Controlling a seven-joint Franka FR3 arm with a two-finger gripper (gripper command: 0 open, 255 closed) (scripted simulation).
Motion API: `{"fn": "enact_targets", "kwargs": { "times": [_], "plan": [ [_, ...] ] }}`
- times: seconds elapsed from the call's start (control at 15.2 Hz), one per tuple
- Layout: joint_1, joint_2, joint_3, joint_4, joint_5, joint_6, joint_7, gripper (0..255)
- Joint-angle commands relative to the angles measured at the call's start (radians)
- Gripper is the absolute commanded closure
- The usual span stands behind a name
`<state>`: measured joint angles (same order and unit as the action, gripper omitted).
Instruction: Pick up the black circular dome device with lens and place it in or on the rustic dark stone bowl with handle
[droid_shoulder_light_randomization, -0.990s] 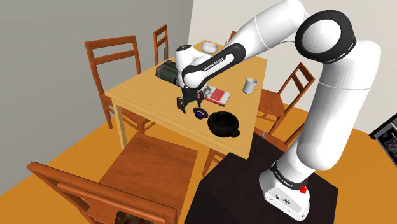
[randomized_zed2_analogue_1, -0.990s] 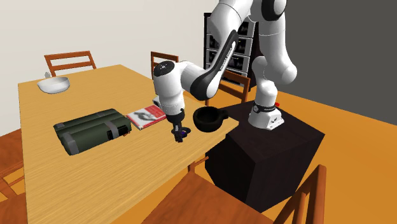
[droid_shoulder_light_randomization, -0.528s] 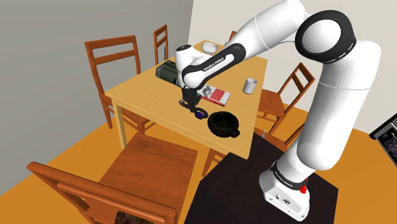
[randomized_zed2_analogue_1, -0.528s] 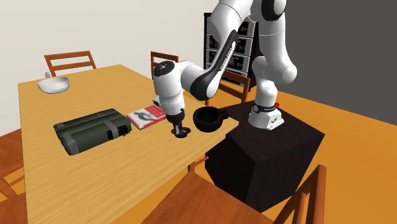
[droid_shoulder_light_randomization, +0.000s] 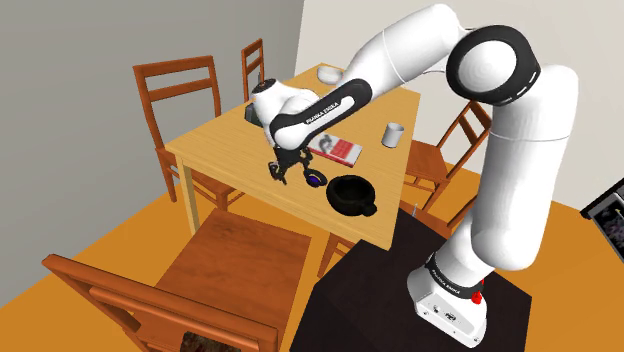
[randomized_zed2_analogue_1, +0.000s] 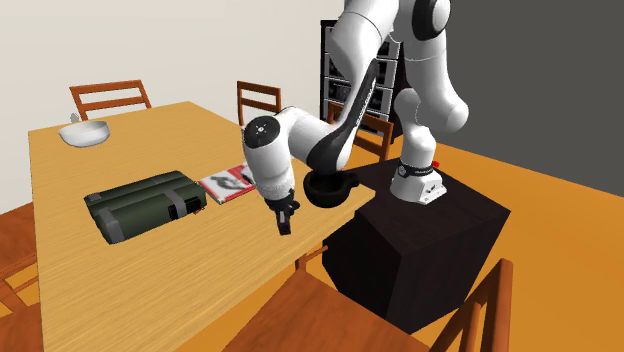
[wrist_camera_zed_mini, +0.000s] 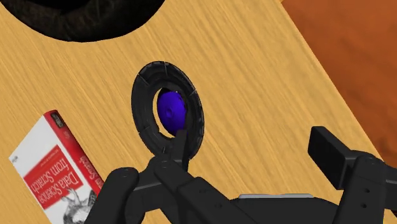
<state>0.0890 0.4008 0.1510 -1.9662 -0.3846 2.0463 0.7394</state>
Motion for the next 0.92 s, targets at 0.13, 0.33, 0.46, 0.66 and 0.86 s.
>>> {"fn": "enact_targets", "kwargs": {
  "times": [0.13, 0.33, 0.46, 0.66, 0.86],
  "plan": [
    [0.118, 0.087, -0.018, 0.087, -0.178, -0.212, 0.122, 0],
    [0.297, 0.245, -0.080, 0.192, -0.356, -0.499, 0.207, 0],
    [0.289, 0.240, -0.086, 0.167, -0.363, -0.477, 0.212, 0],
    [0.275, 0.234, -0.094, 0.131, -0.376, -0.445, 0.219, 0],
    [0.268, 0.231, -0.098, 0.113, -0.383, -0.428, 0.224, 0]
  ]
}}
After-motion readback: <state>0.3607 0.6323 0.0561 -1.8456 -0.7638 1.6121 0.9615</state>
